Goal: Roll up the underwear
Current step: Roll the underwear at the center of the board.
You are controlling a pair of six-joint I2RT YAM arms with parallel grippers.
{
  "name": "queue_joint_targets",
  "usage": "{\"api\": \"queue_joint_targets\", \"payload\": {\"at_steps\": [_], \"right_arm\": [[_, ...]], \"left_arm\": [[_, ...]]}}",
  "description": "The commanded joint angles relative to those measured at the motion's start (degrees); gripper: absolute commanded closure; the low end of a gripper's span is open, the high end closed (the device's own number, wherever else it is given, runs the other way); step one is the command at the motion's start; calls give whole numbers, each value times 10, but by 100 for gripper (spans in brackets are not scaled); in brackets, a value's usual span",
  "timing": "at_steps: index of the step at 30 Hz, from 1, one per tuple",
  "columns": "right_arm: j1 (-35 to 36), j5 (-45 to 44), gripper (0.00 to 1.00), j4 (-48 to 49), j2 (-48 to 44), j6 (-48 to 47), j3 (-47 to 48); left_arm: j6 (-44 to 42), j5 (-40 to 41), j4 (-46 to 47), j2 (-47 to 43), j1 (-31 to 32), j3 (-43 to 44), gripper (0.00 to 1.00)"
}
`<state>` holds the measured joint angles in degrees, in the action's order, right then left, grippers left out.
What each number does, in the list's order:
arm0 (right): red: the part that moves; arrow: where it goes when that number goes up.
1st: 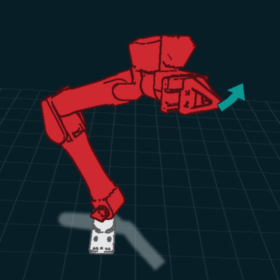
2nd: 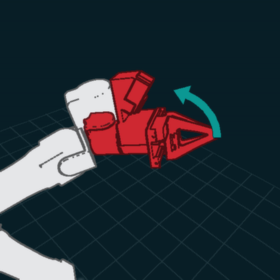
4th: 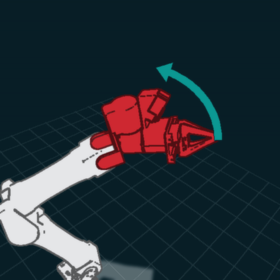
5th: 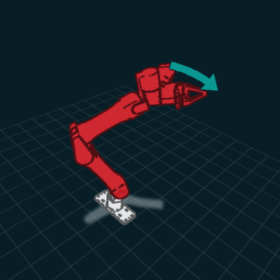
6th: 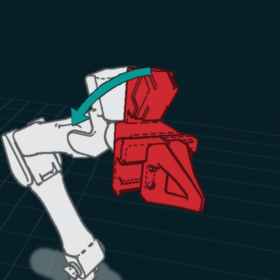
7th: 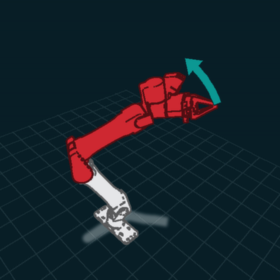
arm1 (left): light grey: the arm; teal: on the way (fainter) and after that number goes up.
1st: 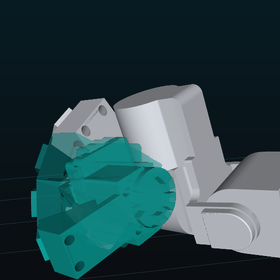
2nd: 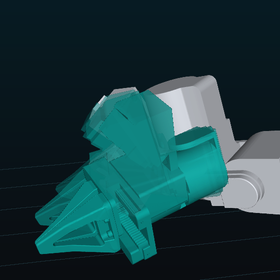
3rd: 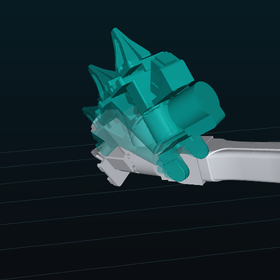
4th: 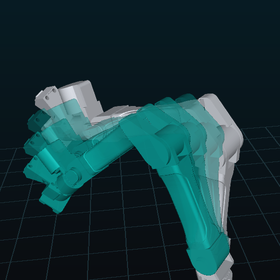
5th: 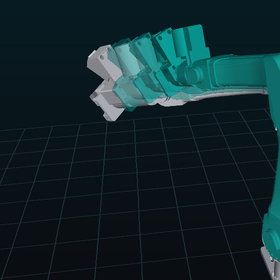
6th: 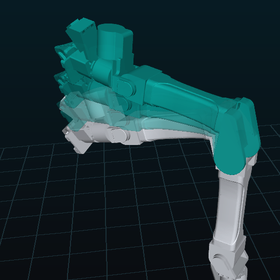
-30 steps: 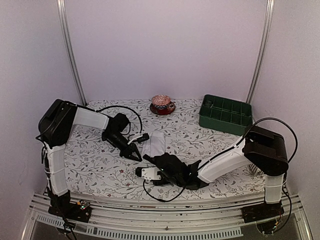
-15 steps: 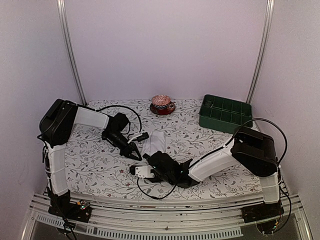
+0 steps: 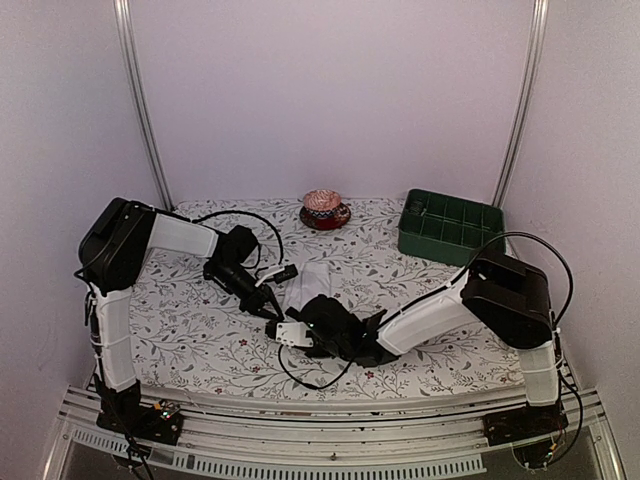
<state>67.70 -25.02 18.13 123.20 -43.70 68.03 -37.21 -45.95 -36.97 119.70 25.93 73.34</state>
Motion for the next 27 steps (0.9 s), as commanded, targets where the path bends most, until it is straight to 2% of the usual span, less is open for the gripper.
{"api": "queue_joint_targets", "payload": {"at_steps": [1, 5, 9, 10, 11, 13, 15, 17, 19, 21, 23, 27], "right_arm": [[-12, 3, 68, -64, 29, 22, 8], [-17, 5, 76, -79, 36, 33, 9], [-19, 26, 96, -108, 41, 48, 40], [-20, 37, 97, -116, 40, 58, 44], [-21, 52, 97, -126, 36, 65, 48], [-25, 93, 97, -166, 29, 86, 64], [-29, 132, 98, -209, 25, 116, 87], [-37, 179, 98, -258, 23, 139, 112], [-48, 229, 97, -287, 17, 160, 126], [-59, 282, 98, -314, 14, 179, 136], [-69, 345, 98, -337, 14, 193, 147], [-90, 459, 98, -358, 21, 234, 160]], "left_arm": [[2, 14, -11, 5, -9, 3, 100], [0, 18, -11, 2, -8, 1, 100], [-2, 22, -11, -4, -8, -2, 100], [-5, 23, -11, -8, -8, -3, 100], [-7, 26, -11, -13, -8, -5, 95], [-12, 33, -5, -30, -9, -14, 72], [-14, 48, 17, -59, -10, -38, 55], [-16, 65, 47, -111, -15, -71, 33], [-21, 88, 82, -154, -21, -107, 17], [-25, 105, 123, -195, -29, -146, 8], [-31, 129, 173, -232, -39, -190, 4], [-75, 170, 260, -293, -44, -287, 2]]}}
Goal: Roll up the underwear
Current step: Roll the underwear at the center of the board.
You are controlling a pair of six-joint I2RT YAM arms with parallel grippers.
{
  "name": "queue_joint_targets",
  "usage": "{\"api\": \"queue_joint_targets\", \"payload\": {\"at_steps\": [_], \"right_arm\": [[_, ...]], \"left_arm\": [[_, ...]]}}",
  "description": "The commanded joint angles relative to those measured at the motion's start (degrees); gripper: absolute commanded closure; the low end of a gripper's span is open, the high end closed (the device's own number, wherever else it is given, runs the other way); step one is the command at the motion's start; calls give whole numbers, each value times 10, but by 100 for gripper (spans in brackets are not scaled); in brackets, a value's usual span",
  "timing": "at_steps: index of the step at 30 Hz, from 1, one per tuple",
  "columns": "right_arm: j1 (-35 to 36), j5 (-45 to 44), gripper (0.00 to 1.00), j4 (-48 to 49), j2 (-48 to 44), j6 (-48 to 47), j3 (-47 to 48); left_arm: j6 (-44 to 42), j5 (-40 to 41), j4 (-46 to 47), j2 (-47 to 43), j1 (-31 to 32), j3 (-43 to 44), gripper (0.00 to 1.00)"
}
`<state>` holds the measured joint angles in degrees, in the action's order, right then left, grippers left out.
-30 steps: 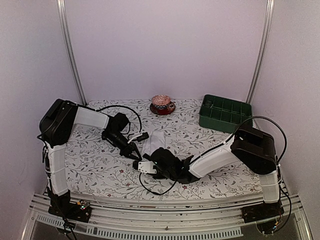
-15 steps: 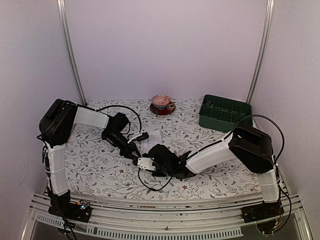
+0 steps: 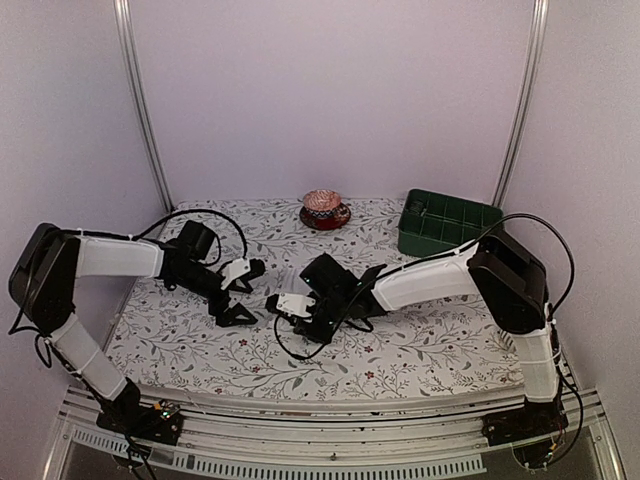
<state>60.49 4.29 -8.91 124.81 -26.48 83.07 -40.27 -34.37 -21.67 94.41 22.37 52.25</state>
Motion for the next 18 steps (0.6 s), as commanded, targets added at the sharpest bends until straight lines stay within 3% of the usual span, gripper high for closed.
{"api": "queue_joint_targets", "payload": {"at_steps": [1, 9, 14, 18], "right_arm": [[-23, 197, 97, -93, 12, 71, 16], [-88, 377, 98, -143, 65, 139, 60], [-103, 402, 98, -145, 74, 147, 64], [-104, 396, 98, -147, 79, 150, 69]], "left_arm": [[-55, 62, 135, -57, -8, -98, 3], [-149, 90, 318, -178, 29, -248, 11], [-232, 168, 446, -232, 136, -344, 13], [-253, 219, 461, -202, 206, -330, 22]]}}
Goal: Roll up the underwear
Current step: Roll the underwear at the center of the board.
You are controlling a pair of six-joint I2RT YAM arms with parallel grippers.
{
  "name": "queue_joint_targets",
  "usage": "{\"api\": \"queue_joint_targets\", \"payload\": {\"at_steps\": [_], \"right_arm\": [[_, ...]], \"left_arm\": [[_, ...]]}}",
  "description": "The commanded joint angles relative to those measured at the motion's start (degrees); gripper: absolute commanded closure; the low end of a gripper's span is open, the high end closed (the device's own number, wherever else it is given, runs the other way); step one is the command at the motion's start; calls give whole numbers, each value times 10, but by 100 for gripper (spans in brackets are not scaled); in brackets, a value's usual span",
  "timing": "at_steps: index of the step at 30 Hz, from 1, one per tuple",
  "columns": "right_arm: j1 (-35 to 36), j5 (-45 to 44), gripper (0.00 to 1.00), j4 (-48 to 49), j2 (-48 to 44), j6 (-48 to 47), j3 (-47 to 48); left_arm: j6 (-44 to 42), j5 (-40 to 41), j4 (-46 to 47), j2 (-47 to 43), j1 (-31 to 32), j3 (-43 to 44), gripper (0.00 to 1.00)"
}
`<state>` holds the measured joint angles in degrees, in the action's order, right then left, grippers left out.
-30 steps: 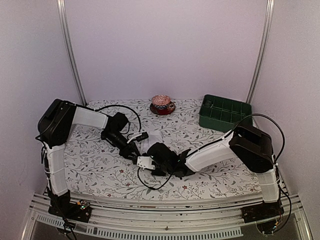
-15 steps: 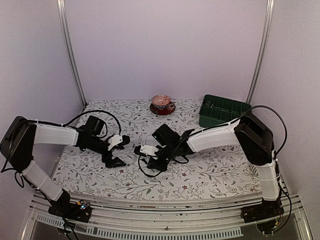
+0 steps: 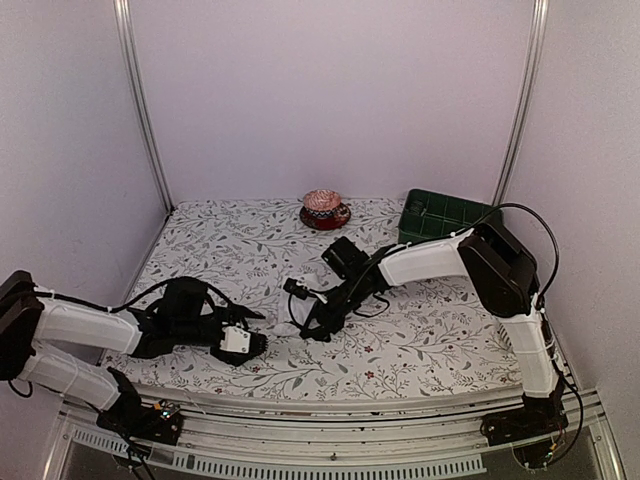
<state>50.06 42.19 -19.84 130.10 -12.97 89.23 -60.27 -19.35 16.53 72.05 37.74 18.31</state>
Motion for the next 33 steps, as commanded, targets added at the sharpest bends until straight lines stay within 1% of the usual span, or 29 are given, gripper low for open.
{"api": "queue_joint_targets", "payload": {"at_steps": [1, 4, 8, 15, 18, 19, 21, 26, 29, 30, 31, 33], "right_arm": [[0, 10, 97, -38, 25, 15, 8], [-1, 11, 98, -39, 25, 13, 6], [0, 14, 98, -35, 27, 14, 6], [0, 13, 97, -31, 36, 16, 9], [0, 13, 98, -31, 35, 16, 8], [-1, 12, 98, -31, 34, 16, 7], [0, 11, 98, -31, 32, 16, 5], [0, 11, 98, -30, 31, 16, 5], [0, 9, 97, -29, 29, 17, 5], [-1, 8, 97, -29, 27, 17, 4], [-1, 5, 97, -28, 23, 17, 1], [-1, -6, 93, -17, 4, 16, -11]], "left_arm": [[-53, 86, 85, 34, 69, 16, 24], [-66, 123, 118, 81, 105, 24, 26], [-81, 185, 137, 147, 152, 42, 28], [-95, 254, 226, 231, 165, 39, 28], [-102, 267, 223, 254, 169, 52, 30], [-103, 272, 219, 262, 171, 57, 33], [-106, 282, 208, 281, 175, 67, 41], [-115, 303, 212, 318, 188, 72, 69], [-112, 317, 213, 335, 195, 76, 89], [-109, 321, 213, 338, 197, 78, 98], [-107, 323, 210, 340, 197, 80, 100], [-95, 321, 192, 339, 197, 86, 100]]}}
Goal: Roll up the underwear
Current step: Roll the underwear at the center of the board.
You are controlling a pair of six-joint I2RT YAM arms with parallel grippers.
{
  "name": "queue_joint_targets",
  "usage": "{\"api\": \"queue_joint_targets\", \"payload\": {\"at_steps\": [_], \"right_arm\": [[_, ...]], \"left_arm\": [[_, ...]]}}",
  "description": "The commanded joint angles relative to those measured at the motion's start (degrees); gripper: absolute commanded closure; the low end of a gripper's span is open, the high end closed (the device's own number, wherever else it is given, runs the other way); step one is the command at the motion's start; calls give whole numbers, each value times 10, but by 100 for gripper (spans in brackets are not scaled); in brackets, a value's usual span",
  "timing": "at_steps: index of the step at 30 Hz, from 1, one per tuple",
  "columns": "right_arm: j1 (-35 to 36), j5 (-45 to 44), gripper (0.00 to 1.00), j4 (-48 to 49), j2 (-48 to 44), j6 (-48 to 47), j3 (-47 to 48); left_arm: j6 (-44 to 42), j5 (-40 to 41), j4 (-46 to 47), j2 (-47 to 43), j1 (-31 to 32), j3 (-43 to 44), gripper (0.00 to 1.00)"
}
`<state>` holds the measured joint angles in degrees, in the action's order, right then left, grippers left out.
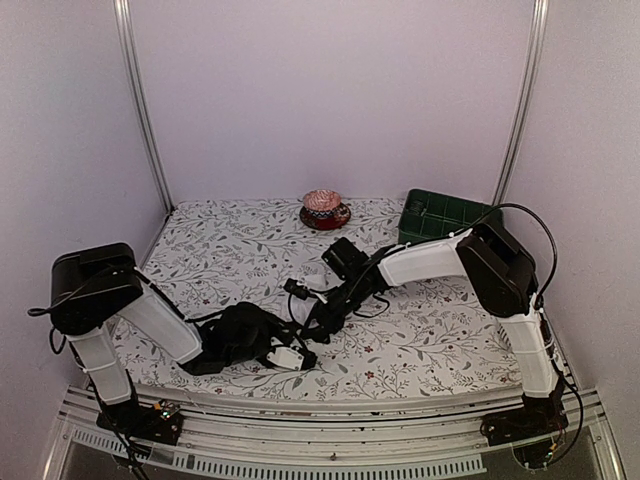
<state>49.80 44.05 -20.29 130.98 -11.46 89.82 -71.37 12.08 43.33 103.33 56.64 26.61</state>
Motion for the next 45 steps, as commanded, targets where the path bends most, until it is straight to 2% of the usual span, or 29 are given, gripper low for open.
{"api": "queue_joint_targets", "payload": {"at_steps": [1, 7, 14, 18, 24, 29, 33, 37, 45], "right_arm": [[2, -35, 89, -5, -17, 0, -27], [2, -97, 53, 63, -126, -3, -112], [2, -229, 31, 125, -293, 5, -236], [3, -299, 25, 136, -388, 20, -281], [2, -416, 19, 161, -546, 36, -351], [3, -422, 18, 180, -675, 36, -423], [16, -400, 16, 243, -753, 15, -486], [36, -380, 15, 263, -759, -17, -505], [107, -410, 17, 282, -687, -93, -512]], "left_arm": [[24, 2, -92, 24, 7, 8, 100], [98, -82, -231, -6, -14, 64, 100], [168, -150, -307, -14, -17, 127, 100], [208, -195, -329, 0, -10, 162, 100], [241, -166, -266, 56, 46, 169, 100], [281, -198, -257, 54, 59, 159, 100], [300, -229, -294, 61, 49, 172, 100], [324, -296, -366, 87, 12, 211, 100], [343, -443, -496, 155, -79, 289, 100]]}}
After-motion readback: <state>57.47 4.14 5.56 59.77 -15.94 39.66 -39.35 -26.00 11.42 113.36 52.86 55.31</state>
